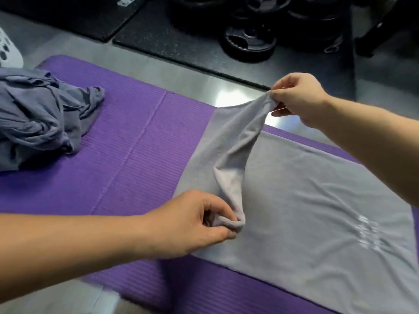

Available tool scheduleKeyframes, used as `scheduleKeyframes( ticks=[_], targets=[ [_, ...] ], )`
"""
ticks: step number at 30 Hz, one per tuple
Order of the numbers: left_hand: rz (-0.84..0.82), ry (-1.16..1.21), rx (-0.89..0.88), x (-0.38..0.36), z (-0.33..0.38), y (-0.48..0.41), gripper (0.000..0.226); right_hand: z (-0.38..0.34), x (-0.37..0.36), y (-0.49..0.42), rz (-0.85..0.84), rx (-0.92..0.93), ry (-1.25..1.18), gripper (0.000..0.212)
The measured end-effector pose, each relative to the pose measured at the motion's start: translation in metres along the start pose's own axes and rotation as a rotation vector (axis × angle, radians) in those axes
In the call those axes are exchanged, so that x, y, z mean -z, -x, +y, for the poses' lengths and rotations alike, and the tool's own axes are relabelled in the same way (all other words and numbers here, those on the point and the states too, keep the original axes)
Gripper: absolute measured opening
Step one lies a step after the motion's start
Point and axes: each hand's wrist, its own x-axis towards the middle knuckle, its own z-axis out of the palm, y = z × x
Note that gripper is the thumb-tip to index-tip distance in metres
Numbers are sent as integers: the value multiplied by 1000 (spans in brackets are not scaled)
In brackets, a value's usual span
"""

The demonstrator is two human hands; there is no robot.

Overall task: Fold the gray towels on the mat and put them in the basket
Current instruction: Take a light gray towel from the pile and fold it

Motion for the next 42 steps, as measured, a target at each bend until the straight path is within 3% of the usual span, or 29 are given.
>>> scheduleKeyframes(
  ticks=[4,8,13,20,26,30,42],
  targets=[
    [-91,43,3,-83,31,-41,9,53,82,20,53,-2,-78,28],
    [-68,-41,27,-173,35,-75,16,118,145,26,142,-69,-169,38],
    [-26,-134,-158,-281,43,-107,9,200,199,29,304,-256,-358,40],
    [-91,-294,-265,-394,33,-122,25,290,263,37,467,-395,-406,40],
    [-89,-484,-362,-442,37,-145,22,333,279,47,410,-386,-308,32],
    [-78,-504,-432,-459,39,-152,19,347,282,43,482,-339,-341,32],
    [-147,-732,-399,-486,19,-171,21,375,289,57,463,-248,-33,33]
  ],
)
